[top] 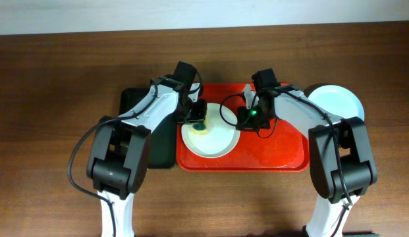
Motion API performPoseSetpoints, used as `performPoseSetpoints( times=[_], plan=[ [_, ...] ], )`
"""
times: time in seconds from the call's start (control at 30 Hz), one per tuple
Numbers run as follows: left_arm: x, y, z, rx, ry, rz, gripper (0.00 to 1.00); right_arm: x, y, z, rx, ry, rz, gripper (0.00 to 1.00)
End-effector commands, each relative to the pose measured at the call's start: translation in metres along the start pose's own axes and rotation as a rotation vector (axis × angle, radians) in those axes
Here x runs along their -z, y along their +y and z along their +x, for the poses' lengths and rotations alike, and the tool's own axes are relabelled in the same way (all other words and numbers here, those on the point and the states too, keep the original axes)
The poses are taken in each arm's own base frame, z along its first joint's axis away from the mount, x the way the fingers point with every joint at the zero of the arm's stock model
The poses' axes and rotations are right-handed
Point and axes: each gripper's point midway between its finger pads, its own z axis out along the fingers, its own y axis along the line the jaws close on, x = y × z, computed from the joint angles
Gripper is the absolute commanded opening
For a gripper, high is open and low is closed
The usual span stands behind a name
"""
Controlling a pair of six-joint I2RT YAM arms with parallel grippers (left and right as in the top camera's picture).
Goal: Clean dirty plates on tray and stack at the side
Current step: 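Keep scrubbing the white plate with the left gripper's sponge in circles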
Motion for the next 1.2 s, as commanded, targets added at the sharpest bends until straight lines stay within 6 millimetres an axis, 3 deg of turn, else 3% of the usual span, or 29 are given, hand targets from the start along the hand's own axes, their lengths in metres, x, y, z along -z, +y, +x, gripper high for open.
performPoseSetpoints(
  times=[0.0,0.2,0.43,0.6,0.73,0.87,1.03,1.17],
  plan=[
    [-0.029,-0.040,0.029,-0.014,0.144,0.274,0.00,-0.006,0.003,0.004,0.003,0.021,-0.023,0.04],
    [-0.012,-0.045,0.007,-0.025,0.084,0.314,0.00,-0.006,0.003,0.004,0.003,0.021,-0.023,0.04],
    [0.059,-0.050,-0.013,-0.062,-0.050,0.318,0.00,-0.006,0.003,0.004,0.003,0.021,-0.023,0.04],
    [0.085,-0.029,-0.004,-0.055,-0.096,0.084,0.00,-0.006,0.003,0.004,0.003,0.021,-0.023,0.04],
    [0.073,-0.004,0.007,-0.054,-0.078,-0.104,0.00,-0.006,0.003,0.004,0.003,0.021,-0.023,0.04],
    [0.043,0.011,0.027,-0.062,-0.014,-0.194,0.00,-0.006,0.003,0.004,0.003,0.022,-0.023,0.04],
    [-0.004,0.021,0.047,-0.020,0.076,-0.220,0.00,-0.006,0.003,0.004,0.003,0.022,-0.023,0.04],
    [-0.031,0.011,0.068,0.000,0.181,-0.135,0.00,-0.006,0.003,0.004,0.003,0.021,-0.023,0.04]
  ],
)
